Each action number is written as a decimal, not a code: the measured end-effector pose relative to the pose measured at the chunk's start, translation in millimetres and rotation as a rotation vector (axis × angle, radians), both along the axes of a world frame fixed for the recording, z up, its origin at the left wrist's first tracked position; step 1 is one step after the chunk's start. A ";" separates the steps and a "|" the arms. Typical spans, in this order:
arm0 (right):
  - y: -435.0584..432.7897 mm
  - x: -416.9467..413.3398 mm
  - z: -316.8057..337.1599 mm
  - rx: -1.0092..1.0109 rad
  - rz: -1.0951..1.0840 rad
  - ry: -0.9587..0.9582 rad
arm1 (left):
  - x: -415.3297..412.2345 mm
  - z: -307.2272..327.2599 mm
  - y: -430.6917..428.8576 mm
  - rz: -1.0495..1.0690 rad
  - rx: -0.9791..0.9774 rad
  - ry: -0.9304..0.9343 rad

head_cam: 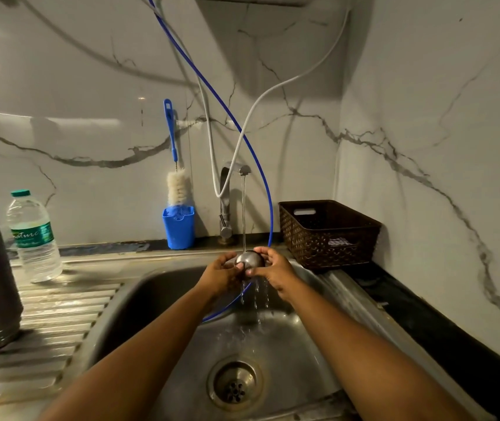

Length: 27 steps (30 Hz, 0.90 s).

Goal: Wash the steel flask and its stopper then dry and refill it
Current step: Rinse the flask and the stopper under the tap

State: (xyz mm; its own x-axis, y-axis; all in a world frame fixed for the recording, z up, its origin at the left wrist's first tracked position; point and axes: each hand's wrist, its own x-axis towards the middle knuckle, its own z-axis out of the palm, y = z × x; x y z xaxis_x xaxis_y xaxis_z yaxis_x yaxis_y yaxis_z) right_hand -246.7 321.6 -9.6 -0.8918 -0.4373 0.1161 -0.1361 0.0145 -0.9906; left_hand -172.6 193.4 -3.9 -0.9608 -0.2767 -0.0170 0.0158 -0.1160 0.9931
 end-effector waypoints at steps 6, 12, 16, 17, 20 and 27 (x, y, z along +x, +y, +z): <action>1.3 -1.0 3.0 -0.041 0.092 0.026 | -1.5 -1.6 -1.4 -0.077 -0.020 -0.015; -0.4 -1.4 1.5 -0.050 -0.048 0.014 | 0.1 1.0 -0.9 -0.033 0.103 -0.017; -5.8 0.9 0.1 -0.117 -0.104 -0.104 | -0.5 1.8 4.1 -0.021 0.237 -0.001; -5.6 0.6 0.3 -0.133 -0.109 -0.102 | -1.2 1.7 4.8 -0.013 0.229 -0.005; -2.9 0.2 1.0 -0.130 -0.132 -0.052 | -1.8 1.2 4.2 0.009 0.201 -0.028; -12.7 7.9 1.1 -0.061 -0.129 0.055 | -4.4 0.8 -0.3 0.026 0.255 -0.096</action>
